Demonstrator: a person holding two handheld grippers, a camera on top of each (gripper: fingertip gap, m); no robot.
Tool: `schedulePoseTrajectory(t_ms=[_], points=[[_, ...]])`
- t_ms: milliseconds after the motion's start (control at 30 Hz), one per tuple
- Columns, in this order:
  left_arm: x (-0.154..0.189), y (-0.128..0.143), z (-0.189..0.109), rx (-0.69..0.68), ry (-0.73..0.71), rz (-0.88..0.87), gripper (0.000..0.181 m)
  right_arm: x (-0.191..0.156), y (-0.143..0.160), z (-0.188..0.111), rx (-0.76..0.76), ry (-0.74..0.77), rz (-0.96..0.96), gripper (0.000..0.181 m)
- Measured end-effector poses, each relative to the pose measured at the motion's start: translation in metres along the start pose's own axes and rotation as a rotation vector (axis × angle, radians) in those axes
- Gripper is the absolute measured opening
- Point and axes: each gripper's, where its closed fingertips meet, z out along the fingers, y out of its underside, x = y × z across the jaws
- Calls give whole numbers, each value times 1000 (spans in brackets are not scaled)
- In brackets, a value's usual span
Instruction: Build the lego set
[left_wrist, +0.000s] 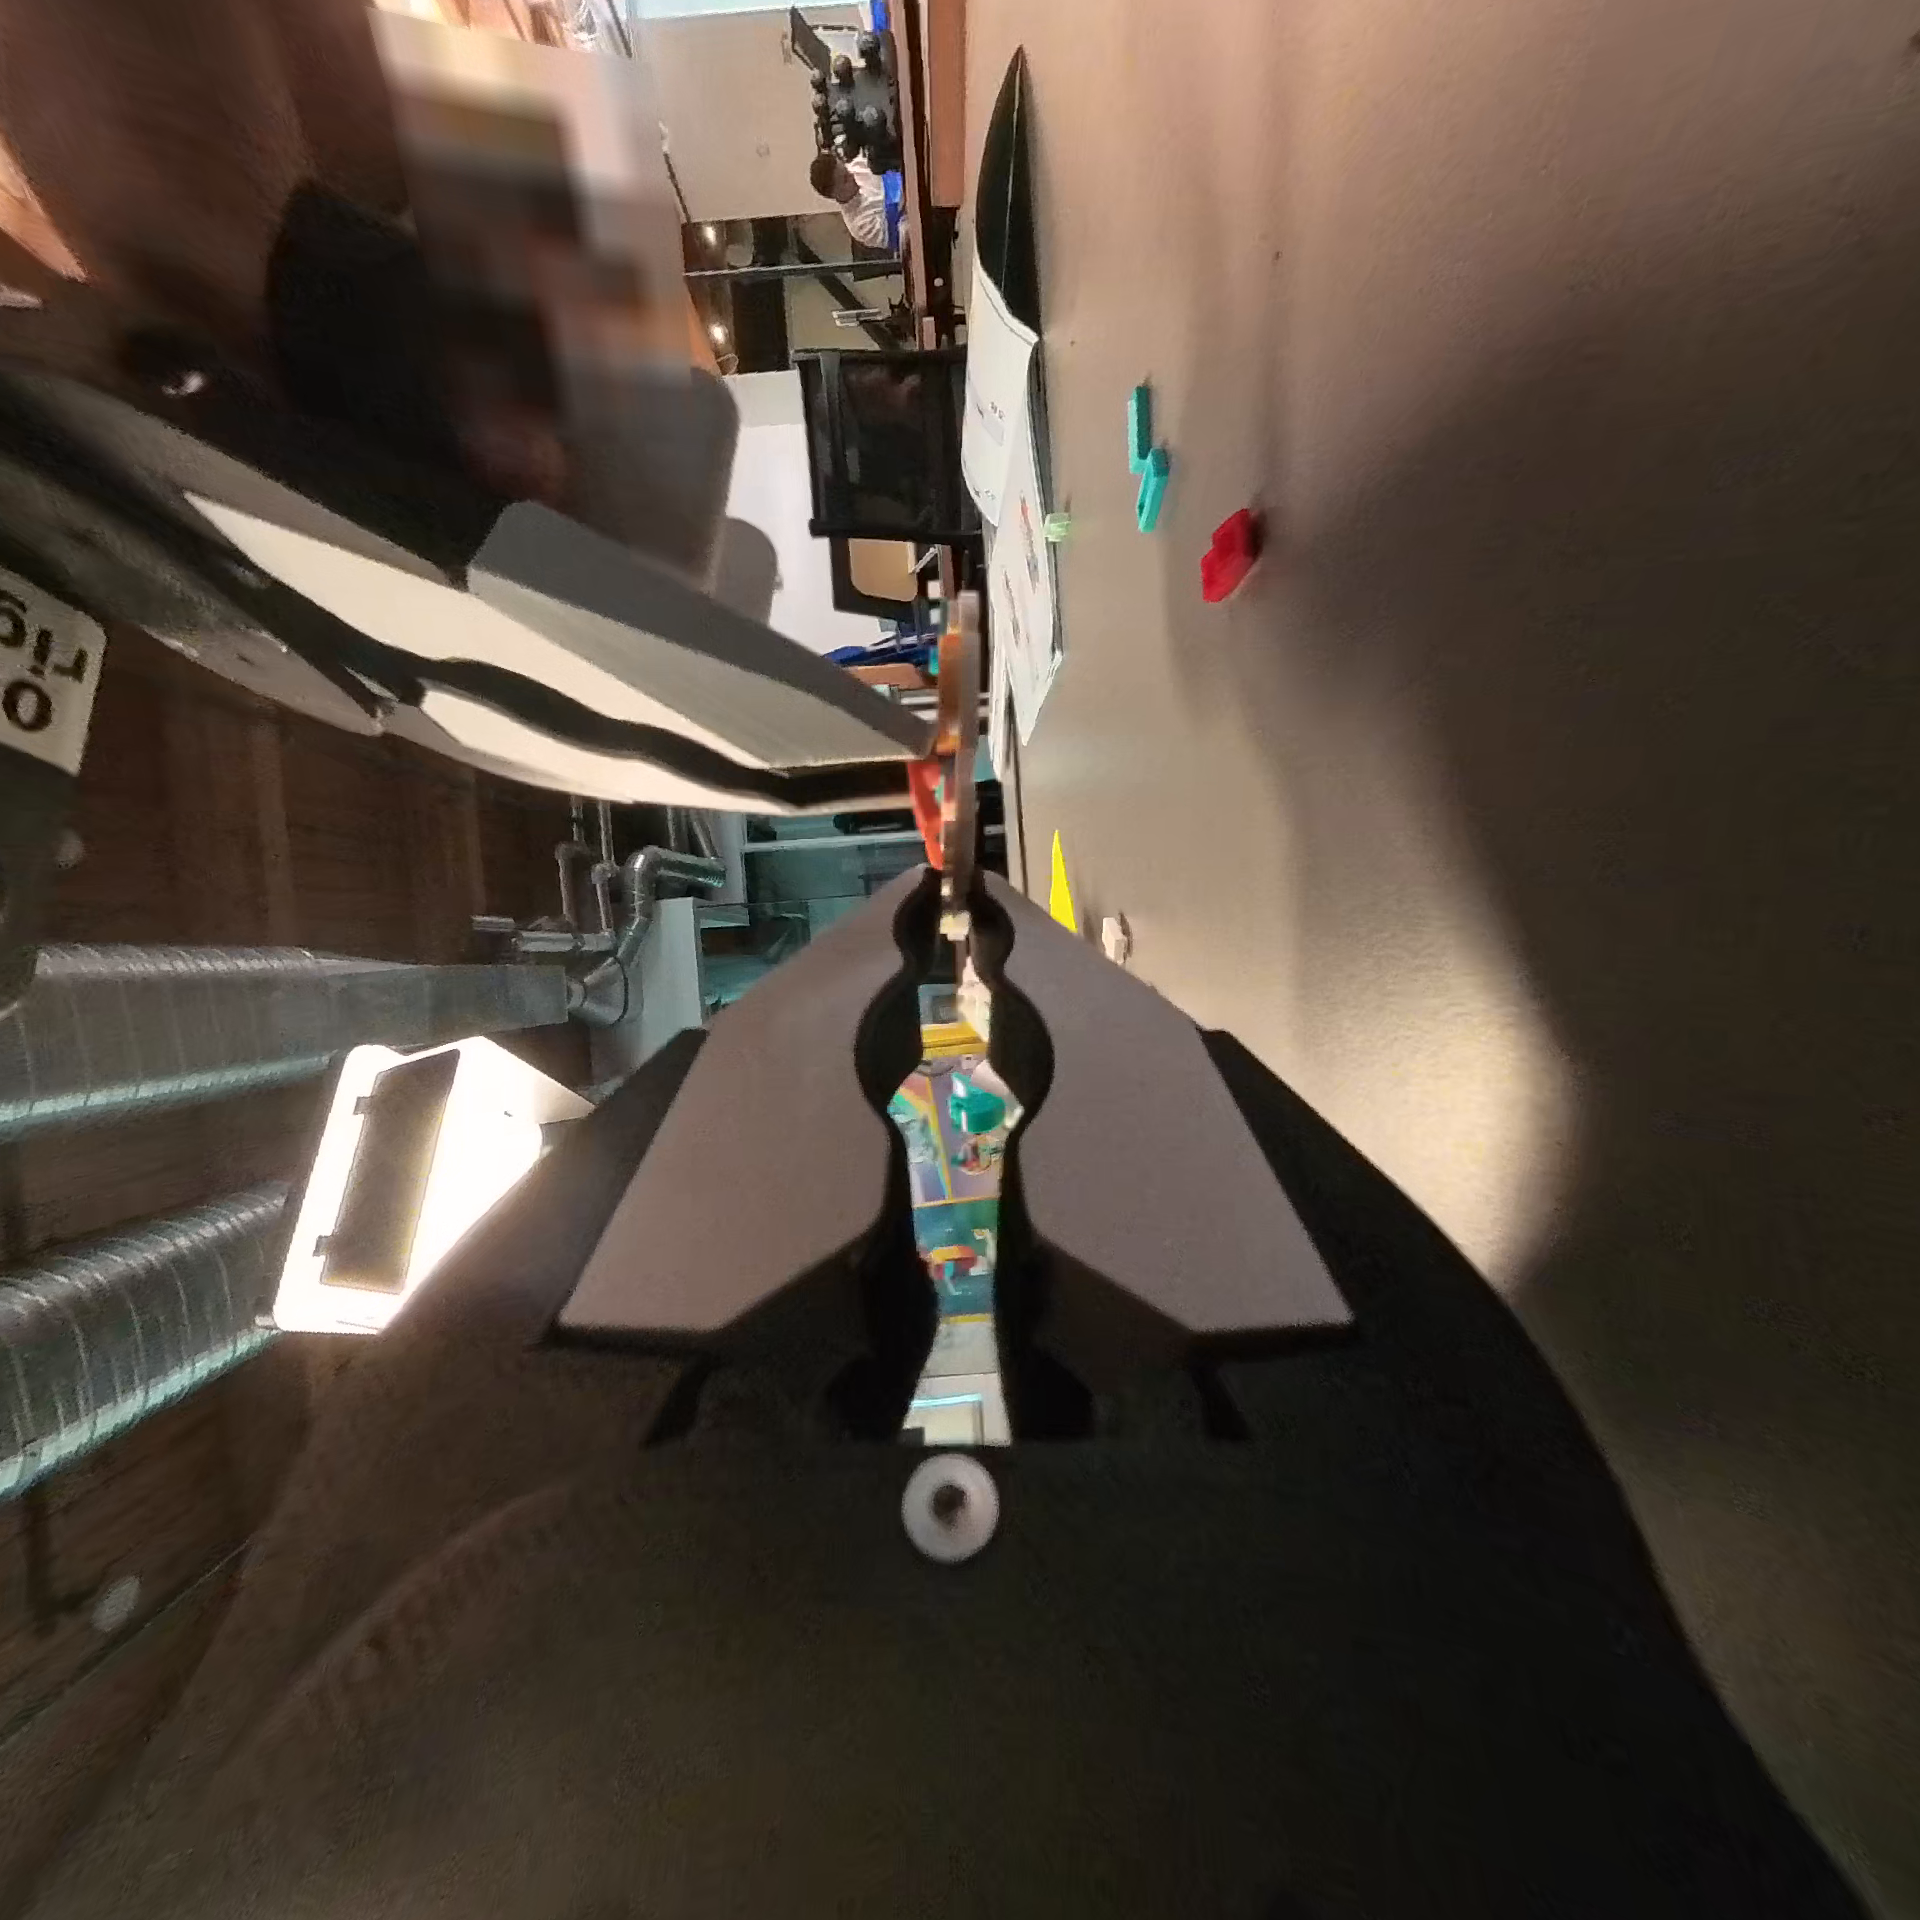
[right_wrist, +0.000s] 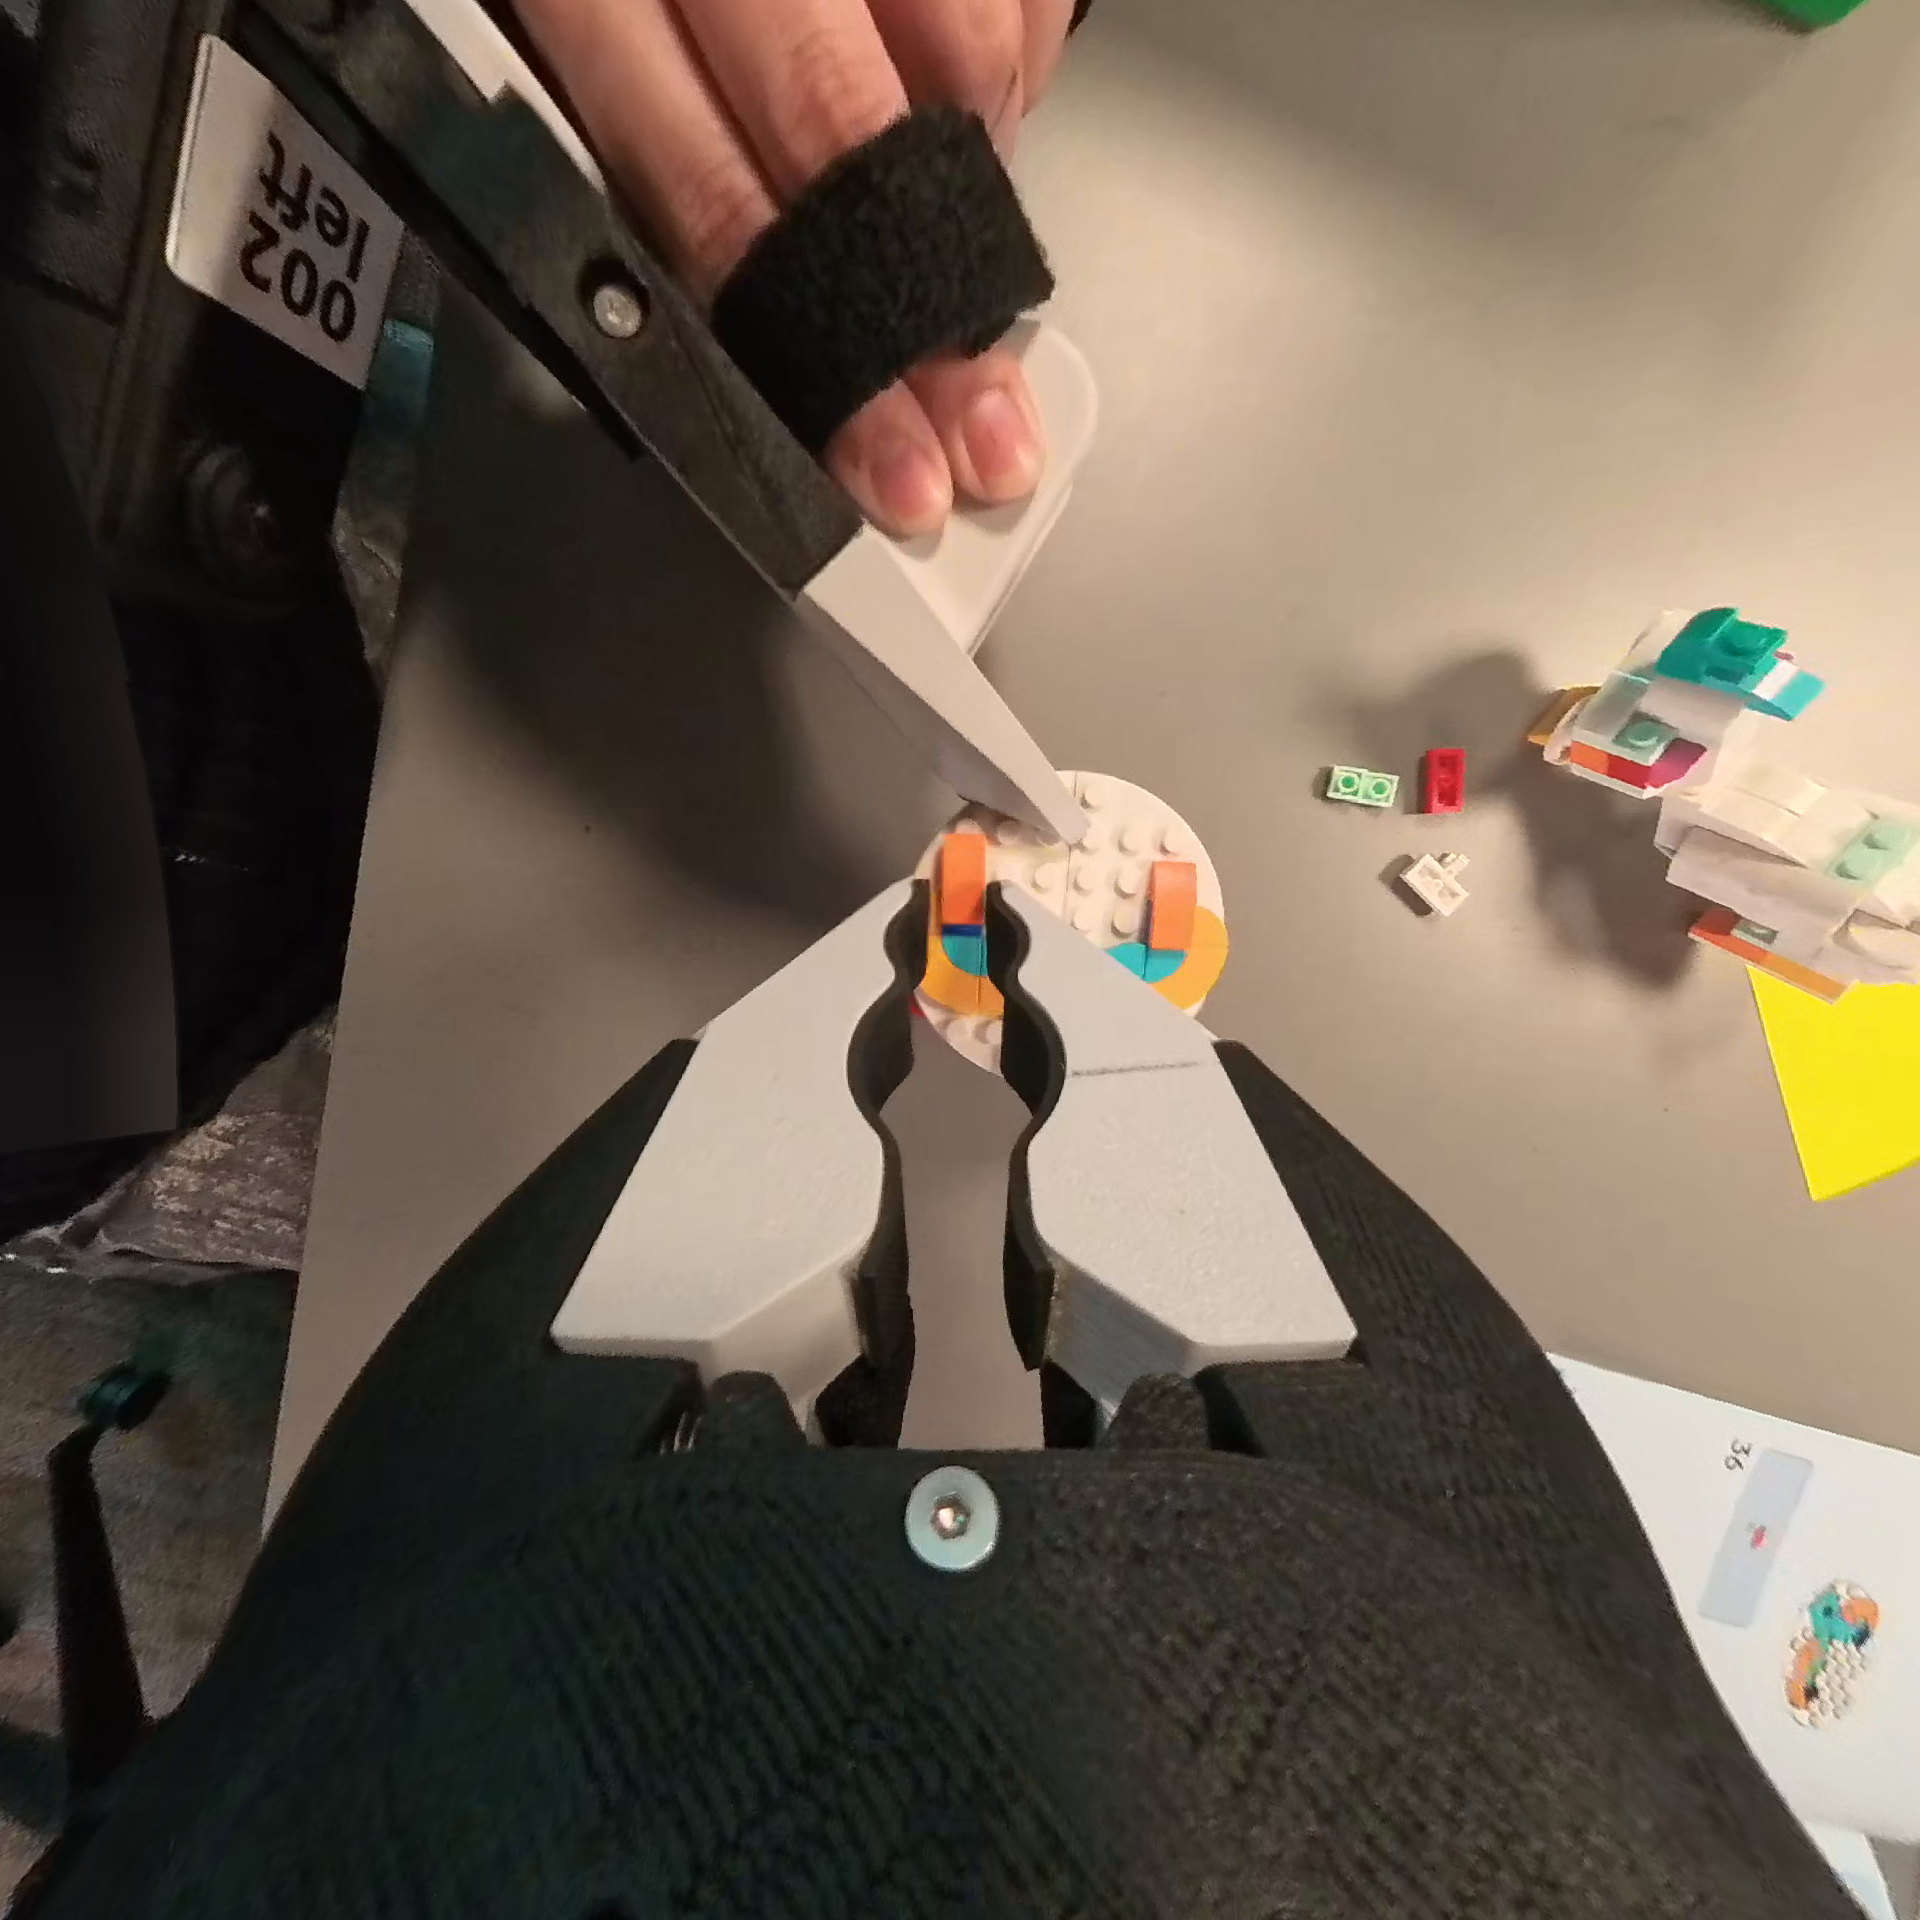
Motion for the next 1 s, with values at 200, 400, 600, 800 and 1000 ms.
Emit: schedulePoseTrajectory(t_ms=[200,400,600,800,1000], points=[[2,2,1,-9,20,-16,4,3,0,0,-14,22,-6,15],[5,7,3,-31,50,-60,4,8,-5,-8,80,234,-151,51],[6,10,4,-38,75,-122,4,11,1,4,-11,702,-592,51],[8,10,4,-40,92,-132,4,19,7,13,-72,902,-660,45],[9,12,4,-45,100,-144,4,13,9,14,6,847,-566,46]])
